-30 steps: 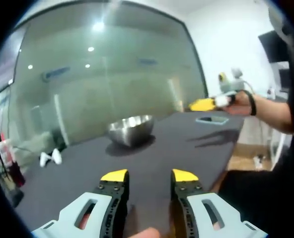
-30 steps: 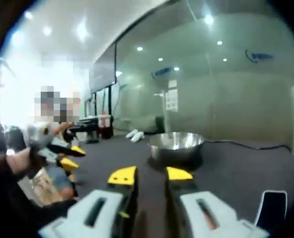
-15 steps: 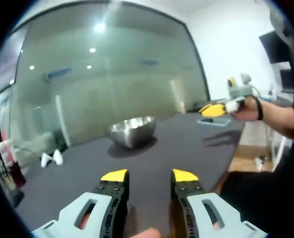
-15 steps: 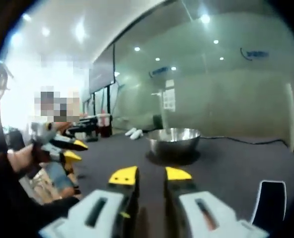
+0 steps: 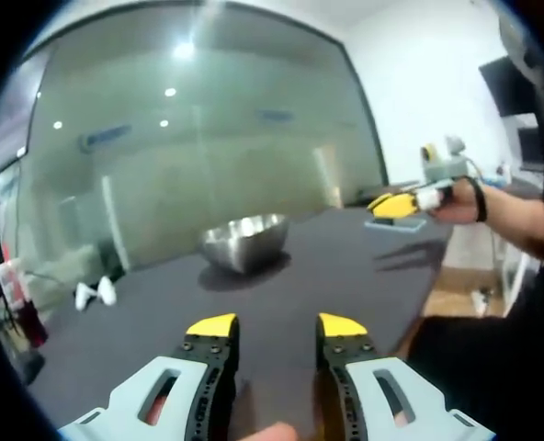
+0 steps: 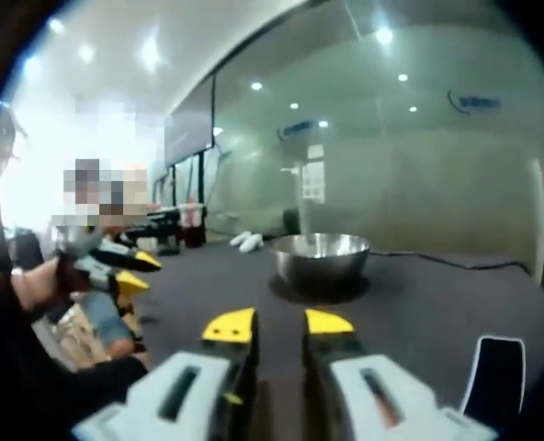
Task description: Pick up the QQ candy scattered on the table and place it into the stainless steel bowl on the table
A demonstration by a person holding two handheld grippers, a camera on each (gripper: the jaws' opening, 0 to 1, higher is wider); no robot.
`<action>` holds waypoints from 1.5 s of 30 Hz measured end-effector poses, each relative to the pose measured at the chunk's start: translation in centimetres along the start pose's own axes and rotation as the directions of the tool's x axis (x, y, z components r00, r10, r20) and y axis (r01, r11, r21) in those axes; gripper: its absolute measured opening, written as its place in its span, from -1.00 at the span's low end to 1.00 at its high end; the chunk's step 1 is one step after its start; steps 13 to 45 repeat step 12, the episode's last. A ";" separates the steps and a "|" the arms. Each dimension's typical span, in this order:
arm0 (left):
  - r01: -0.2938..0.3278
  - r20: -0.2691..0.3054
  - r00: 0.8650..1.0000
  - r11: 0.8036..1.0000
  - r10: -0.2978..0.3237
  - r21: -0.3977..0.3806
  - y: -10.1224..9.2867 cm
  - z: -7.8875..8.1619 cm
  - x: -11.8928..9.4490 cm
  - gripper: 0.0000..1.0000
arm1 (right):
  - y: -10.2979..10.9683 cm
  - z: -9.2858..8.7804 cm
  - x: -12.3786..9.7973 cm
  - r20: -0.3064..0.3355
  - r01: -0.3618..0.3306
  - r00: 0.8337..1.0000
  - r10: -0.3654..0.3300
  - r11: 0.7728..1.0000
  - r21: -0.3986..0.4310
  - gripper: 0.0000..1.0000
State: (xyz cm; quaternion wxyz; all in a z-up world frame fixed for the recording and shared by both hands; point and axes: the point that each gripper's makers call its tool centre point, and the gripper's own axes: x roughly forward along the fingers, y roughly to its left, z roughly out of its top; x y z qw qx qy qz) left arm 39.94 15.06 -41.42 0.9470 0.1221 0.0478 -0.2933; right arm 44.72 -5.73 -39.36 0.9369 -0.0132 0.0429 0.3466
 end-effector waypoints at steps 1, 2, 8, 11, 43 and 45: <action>0.000 0.001 1.000 1.000 0.000 -0.004 0.0 0.0 0.0 -0.31 | 0.1 -0.1 0.0 -0.003 -0.006 1.000 0.006 1.000 0.006 -0.60; 0.000 0.002 1.000 1.000 0.000 -0.006 0.0 0.0 0.0 -0.31 | 0.3 -0.3 0.1 -0.009 -0.011 1.000 0.011 1.000 0.011 -0.60; 0.001 -0.007 1.000 1.000 -0.001 0.000 -0.1 -0.1 0.0 -0.31 | 0.7 -1.1 0.5 -0.026 -0.022 0.999 0.023 0.999 0.025 -0.60; 0.004 -0.016 1.000 1.000 -0.004 0.002 -0.1 -0.3 0.1 -0.31 | 1.1 -1.5 0.7 -0.031 -0.033 0.999 0.034 0.999 0.029 -0.60; 0.005 -0.016 1.000 1.000 -0.005 0.001 -0.1 -0.3 0.1 -0.31 | 1.1 -1.5 0.7 -0.033 -0.035 0.999 0.036 0.999 0.028 -0.60; 0.005 -0.016 1.000 1.000 -0.005 0.001 -0.1 -0.3 0.1 -0.31 | 1.1 -1.5 0.7 -0.033 -0.035 0.999 0.036 0.999 0.028 -0.60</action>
